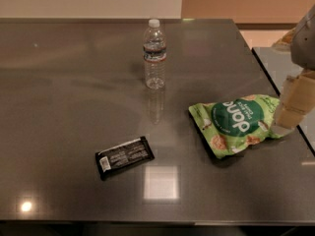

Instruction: Pick rxbar chocolate

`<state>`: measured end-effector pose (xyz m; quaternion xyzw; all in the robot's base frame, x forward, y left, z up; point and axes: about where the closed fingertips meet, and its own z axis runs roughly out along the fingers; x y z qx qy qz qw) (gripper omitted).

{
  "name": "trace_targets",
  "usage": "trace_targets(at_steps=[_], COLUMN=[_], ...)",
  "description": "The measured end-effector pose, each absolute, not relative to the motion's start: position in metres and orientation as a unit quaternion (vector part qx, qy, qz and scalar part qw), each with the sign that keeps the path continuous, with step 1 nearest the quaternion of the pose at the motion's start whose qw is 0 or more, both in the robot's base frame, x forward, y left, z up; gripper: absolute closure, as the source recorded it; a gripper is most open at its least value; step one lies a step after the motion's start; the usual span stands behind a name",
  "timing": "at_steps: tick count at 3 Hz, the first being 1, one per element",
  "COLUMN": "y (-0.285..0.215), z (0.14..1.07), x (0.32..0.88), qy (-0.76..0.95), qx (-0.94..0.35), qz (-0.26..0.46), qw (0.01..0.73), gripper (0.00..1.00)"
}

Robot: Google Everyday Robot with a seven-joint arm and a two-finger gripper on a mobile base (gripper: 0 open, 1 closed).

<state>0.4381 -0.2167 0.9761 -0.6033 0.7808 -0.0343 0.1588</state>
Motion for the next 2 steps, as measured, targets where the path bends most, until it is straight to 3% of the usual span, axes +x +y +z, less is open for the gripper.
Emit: trace_targets(at_steps=[2], y=[-0.2139], z=[0.9776], x=[0.4386], qy=[0.777], qx=[-0.607], qz=[-0.034], qw=[0.163], gripper=[0.0])
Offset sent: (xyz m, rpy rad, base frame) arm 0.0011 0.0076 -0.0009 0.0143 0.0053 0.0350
